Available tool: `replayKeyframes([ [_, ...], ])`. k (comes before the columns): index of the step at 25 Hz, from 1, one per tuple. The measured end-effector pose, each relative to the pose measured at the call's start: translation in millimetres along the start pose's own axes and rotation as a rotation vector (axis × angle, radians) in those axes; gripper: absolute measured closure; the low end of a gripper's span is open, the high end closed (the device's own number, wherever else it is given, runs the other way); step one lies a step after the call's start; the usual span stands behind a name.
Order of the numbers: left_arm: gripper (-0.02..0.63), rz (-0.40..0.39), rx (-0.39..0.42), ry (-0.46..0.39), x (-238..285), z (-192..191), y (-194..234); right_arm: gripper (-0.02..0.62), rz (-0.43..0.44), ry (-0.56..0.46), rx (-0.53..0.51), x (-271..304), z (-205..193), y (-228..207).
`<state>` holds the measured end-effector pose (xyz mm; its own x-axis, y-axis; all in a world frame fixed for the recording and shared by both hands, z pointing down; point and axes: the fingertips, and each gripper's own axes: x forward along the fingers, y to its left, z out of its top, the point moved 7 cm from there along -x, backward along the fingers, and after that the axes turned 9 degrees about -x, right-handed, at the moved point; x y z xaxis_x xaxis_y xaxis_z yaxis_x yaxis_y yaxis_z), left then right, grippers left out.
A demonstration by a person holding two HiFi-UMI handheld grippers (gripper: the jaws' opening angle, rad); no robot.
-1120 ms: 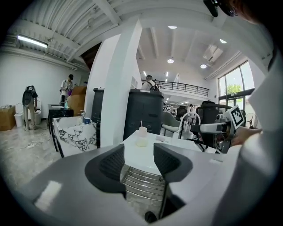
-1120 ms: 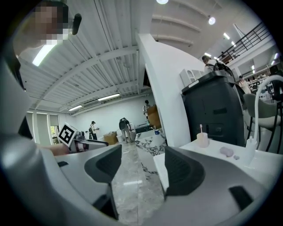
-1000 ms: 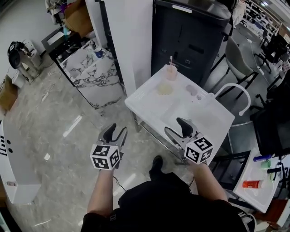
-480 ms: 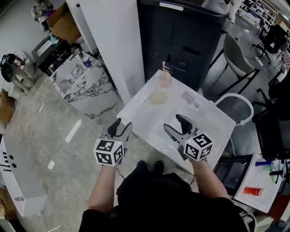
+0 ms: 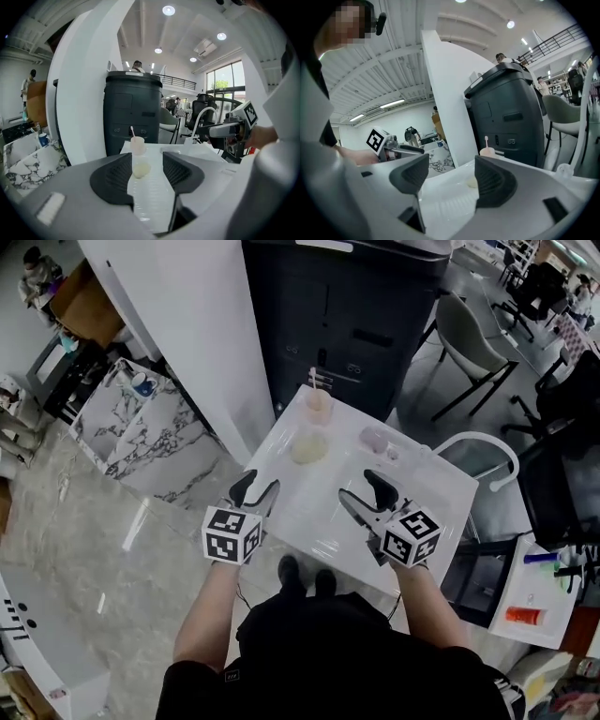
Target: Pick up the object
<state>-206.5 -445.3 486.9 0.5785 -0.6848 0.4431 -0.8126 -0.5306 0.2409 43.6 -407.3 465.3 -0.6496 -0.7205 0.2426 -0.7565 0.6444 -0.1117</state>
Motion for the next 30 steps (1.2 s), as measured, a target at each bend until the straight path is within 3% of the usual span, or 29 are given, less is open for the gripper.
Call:
replayKeyframes([
  [7,0.394,-0.100,0.092,0.137,71,-5,17,0.322,-0.057,0.034,0.041,19,-13,-12],
  [15,0.394,-0.197,0.258,0.309,143,-45,24,0.322,-0.108,0.072,0.085,31,-37,-19],
  [24,0.394,-0.233,0.430,0.511,206,-88,21,0.322,-0.152,0.083,0.157,24,-70,-22],
  [30,0.394,-0.222,0.499,0.611,236,-107,25,0.322,-0.177,0.095,0.182,12,-84,-25],
])
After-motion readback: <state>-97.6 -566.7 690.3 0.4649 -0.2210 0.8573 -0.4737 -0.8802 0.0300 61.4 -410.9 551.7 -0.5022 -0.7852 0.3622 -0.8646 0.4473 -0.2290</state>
